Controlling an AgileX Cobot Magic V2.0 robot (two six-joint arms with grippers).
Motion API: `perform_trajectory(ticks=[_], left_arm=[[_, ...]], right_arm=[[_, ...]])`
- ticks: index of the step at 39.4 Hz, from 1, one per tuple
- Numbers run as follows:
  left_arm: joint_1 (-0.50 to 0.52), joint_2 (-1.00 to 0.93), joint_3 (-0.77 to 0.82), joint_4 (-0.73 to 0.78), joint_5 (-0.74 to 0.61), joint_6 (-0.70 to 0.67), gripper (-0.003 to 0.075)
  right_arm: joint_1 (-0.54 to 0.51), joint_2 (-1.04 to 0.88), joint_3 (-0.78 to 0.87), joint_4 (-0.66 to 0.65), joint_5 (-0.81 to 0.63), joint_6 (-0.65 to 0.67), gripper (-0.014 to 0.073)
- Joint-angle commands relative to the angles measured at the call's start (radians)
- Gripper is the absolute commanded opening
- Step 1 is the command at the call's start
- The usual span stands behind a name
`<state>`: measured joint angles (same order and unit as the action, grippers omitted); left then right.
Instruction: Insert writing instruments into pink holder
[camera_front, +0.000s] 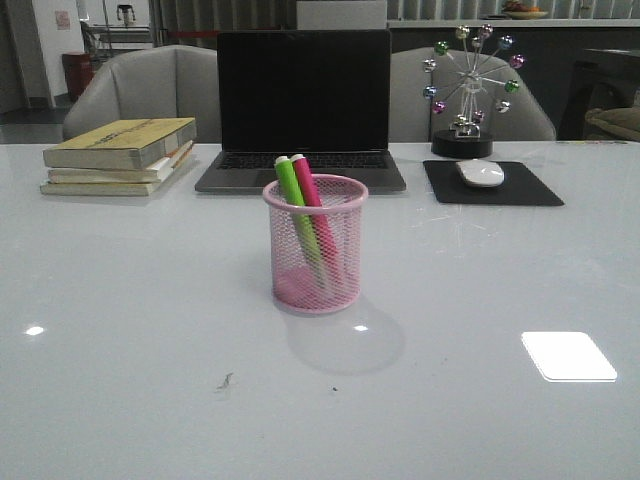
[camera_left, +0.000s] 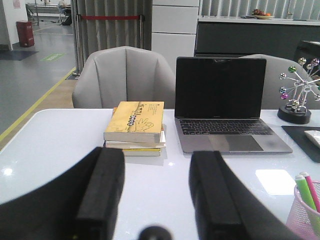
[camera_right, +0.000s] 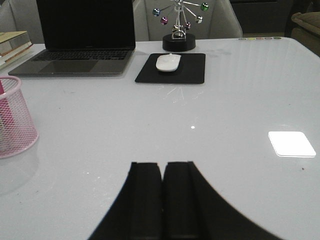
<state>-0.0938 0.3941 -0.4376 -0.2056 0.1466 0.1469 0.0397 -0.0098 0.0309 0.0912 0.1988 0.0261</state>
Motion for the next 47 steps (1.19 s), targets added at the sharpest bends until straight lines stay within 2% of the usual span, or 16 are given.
perform_trajectory(ticks=[1, 35, 39, 47], left_arm=[[0.001, 0.005, -0.03, -0.007, -0.088, -0.001, 0.0383], [0.002, 0.005, -0.03, -0.004, -0.097, -0.001, 0.0381], [0.002, 0.003, -0.03, 0.0, -0.104, -0.001, 0.0333], [0.002, -0.082, -0.03, -0.006, -0.104, -0.001, 0.0148]], right_arm=[[-0.009, -0.019, 0.0, -0.013, -0.078, -0.004, 0.005], [-0.009, -0.019, 0.0, -0.013, -0.078, -0.004, 0.005], [-0.009, -0.019, 0.0, -0.013, -0.078, -0.004, 0.005], [-0.009, -0.019, 0.0, -0.013, -0.078, -0.004, 0.005]])
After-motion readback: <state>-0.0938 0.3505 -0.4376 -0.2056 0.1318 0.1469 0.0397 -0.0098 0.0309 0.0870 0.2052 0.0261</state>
